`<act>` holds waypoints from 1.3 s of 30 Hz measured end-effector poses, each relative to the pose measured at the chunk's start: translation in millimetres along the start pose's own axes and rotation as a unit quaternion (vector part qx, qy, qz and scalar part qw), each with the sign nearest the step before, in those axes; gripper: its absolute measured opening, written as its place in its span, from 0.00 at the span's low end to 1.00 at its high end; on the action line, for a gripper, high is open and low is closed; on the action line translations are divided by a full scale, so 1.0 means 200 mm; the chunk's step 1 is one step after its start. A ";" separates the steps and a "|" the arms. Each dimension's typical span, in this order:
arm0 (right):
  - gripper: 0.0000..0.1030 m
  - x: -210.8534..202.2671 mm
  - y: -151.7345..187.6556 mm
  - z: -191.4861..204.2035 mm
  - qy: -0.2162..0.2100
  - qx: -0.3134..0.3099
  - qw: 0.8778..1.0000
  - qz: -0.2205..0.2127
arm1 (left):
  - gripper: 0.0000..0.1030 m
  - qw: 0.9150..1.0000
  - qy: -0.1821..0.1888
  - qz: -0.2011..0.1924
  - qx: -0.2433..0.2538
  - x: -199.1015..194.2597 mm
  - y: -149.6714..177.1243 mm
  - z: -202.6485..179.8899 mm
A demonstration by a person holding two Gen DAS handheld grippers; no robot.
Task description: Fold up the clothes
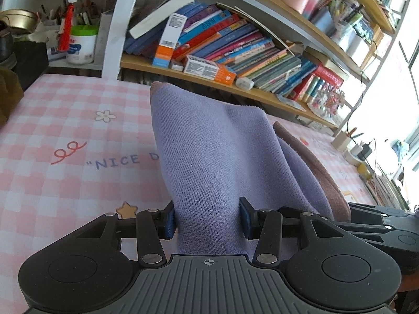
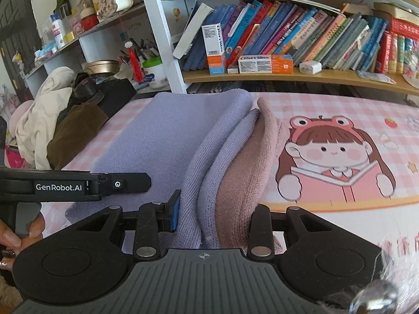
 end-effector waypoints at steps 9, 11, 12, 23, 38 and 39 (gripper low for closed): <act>0.31 0.21 -0.20 -0.09 0.006 -0.024 1.000 -0.010 | 0.44 1.000 0.005 -0.013 -0.001 0.20 -0.21 0.09; 0.31 0.28 -0.25 -0.12 0.006 -0.027 1.000 -0.014 | 0.44 1.000 0.003 -0.015 0.002 0.25 -0.26 0.11; 0.31 0.31 -0.28 -0.14 0.006 -0.028 0.999 -0.016 | 0.44 1.000 0.001 -0.016 0.003 0.28 -0.29 0.12; 0.31 0.62 -0.46 -0.26 0.000 -0.058 0.998 -0.030 | 0.44 0.999 -0.015 -0.031 -0.006 0.53 -0.50 0.24; 0.39 0.91 -0.52 -0.40 0.004 -0.028 1.000 -0.006 | 0.52 0.999 -0.043 -0.003 -0.006 0.77 -0.59 0.33; 0.43 0.91 -0.51 -0.41 0.007 -0.016 1.000 -0.005 | 0.53 0.999 -0.044 -0.001 -0.008 0.78 -0.59 0.33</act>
Point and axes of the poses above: each gripper's, at about its wrist camera, not at the fingertips, and x roughly the way its jaws point, z to its left, y to its underside, the point moved 2 cm from there along x, roughly the way its jaws point, and after that the axes turned 6 degrees about -y, right-handed, at the moved point
